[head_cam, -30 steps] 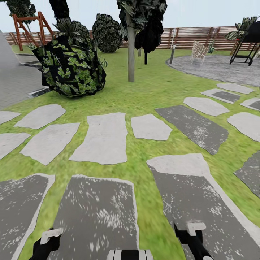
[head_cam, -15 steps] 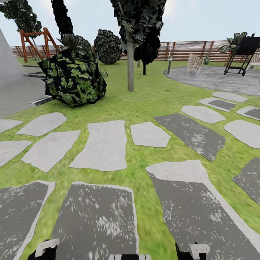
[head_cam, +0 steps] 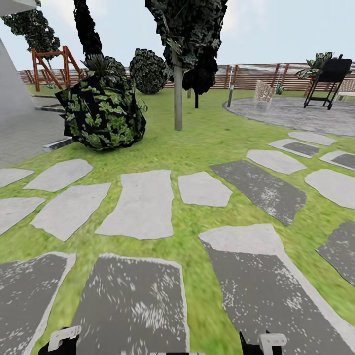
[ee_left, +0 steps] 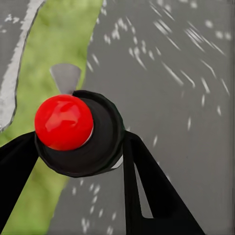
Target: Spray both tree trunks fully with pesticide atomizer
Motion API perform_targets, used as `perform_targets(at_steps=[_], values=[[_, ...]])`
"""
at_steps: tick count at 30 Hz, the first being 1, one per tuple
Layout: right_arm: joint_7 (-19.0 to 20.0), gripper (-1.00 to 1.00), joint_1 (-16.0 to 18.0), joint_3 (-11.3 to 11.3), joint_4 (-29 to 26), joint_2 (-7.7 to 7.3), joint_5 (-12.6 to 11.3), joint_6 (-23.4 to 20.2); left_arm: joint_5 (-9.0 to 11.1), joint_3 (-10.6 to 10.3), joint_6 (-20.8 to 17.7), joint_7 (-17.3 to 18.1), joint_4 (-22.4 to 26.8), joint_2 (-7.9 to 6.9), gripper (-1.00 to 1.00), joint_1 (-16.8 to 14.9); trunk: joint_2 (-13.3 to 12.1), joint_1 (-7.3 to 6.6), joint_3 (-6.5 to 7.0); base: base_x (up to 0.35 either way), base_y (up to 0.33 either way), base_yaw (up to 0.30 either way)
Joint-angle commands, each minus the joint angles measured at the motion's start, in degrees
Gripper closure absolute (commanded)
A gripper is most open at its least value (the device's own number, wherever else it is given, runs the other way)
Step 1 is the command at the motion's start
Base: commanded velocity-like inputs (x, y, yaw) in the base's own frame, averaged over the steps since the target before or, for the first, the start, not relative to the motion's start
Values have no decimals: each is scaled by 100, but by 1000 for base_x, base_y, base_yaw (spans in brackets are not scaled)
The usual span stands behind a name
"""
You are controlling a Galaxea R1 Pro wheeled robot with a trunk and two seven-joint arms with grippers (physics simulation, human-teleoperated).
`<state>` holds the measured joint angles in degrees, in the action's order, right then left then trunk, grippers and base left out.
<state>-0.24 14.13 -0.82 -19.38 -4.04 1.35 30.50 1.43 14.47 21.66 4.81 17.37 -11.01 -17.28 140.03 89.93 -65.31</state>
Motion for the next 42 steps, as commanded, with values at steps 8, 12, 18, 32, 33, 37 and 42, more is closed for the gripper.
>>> perform_targets(at_steps=[8,12,18,32,33,37,42], values=[[-2,-100,2,-6,4,0,15,18,16,38,14,47,-7,2,100,-4,-321,-177,142,0,0,-1],[-1,-100,2,-6,4,0,15,18,16,38,14,46,-6,2,100,-4,-481,-265,237,0,0,-82],[4,-100,2,-6,4,0,15,18,16,38,20,46,-6,2,100,-4,-682,-375,375,0,0,-158],[6,-100,2,-6,4,-2,15,18,16,21,58,55,28,25,100,5,-682,-375,492,0,0,-181],[6,-100,2,-8,4,-1,13,18,16,21,58,55,28,23,100,5,-682,-375,499,0,0,-193],[6,-100,2,-7,4,0,7,18,16,23,63,54,15,27,100,5,-682,-375,529,0,0,-206],[10,-100,2,2,12,0,14,9,7,13,66,64,12,54,100,5,-682,-375,539,-109,99,-64]])
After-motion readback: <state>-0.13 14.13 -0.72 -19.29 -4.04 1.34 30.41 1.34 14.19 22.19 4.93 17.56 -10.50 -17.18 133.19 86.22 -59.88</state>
